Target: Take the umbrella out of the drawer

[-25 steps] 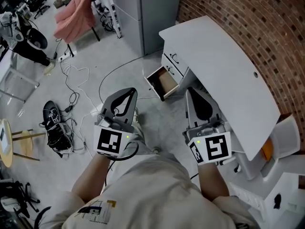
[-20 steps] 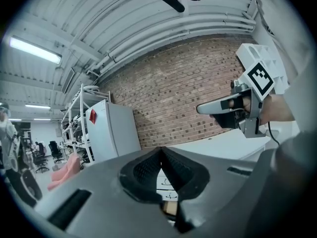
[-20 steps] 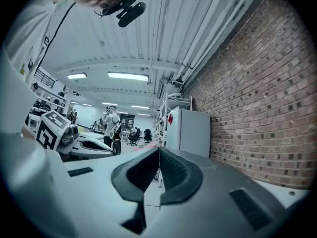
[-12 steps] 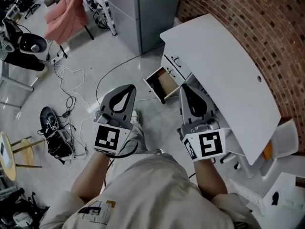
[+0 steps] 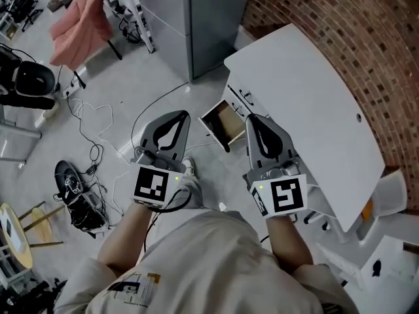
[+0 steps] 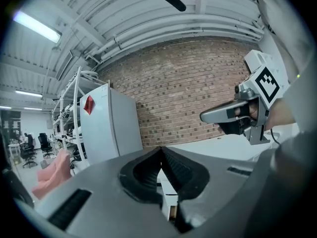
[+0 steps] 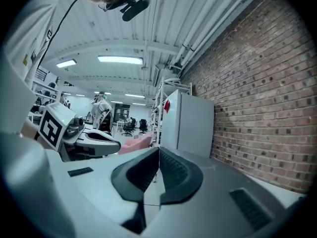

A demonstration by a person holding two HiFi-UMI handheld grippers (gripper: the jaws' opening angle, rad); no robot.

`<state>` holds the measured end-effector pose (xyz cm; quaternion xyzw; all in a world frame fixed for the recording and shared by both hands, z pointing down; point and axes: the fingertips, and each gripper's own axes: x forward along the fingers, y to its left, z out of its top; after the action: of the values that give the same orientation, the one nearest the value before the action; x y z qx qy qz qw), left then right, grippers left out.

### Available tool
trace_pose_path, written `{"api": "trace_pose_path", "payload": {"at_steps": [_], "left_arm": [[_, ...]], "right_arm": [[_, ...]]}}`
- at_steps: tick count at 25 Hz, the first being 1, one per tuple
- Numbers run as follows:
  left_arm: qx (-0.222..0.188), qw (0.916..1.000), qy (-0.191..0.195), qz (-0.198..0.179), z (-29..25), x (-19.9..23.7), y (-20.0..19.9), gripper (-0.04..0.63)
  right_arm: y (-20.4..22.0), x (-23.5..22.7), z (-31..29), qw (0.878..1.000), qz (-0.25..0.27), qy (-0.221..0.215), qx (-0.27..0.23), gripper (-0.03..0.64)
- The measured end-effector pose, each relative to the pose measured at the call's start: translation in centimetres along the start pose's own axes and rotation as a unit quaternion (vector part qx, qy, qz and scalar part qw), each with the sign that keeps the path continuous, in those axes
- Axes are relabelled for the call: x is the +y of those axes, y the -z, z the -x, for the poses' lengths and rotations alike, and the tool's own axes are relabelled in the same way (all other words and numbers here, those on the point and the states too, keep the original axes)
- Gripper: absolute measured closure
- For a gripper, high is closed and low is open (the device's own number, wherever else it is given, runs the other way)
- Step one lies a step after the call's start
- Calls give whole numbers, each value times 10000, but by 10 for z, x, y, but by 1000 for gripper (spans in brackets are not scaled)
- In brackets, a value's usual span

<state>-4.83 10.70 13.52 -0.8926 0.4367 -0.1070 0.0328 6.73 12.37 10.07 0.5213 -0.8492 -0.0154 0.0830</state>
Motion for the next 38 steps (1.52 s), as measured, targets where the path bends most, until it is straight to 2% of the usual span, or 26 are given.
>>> {"api": "trace_pose_path", "payload": {"at_steps": [6,9,16,23,29,38], "left_arm": [[82,9997,211,136,-38,54,13,588],[-24,9991,327,270,-58,79,15,588],[89,9979,607,194,-97,118,33,586],[350,9963,724,288,-131,113,54,586],[584,9962,527,379,-163,107,75,588],[1052,9926,436,424,-206,101,145,588]], "right_arm": [[8,-9,-62,9995,-25,131,302,609],[16,-12,-94,9987,-29,177,472,609],[34,-18,-146,9962,67,299,821,609],[70,-43,-160,9923,-36,256,1211,609],[112,-70,-170,9869,-177,-69,1601,607],[205,-80,-200,9732,-412,-452,2215,607]]}}
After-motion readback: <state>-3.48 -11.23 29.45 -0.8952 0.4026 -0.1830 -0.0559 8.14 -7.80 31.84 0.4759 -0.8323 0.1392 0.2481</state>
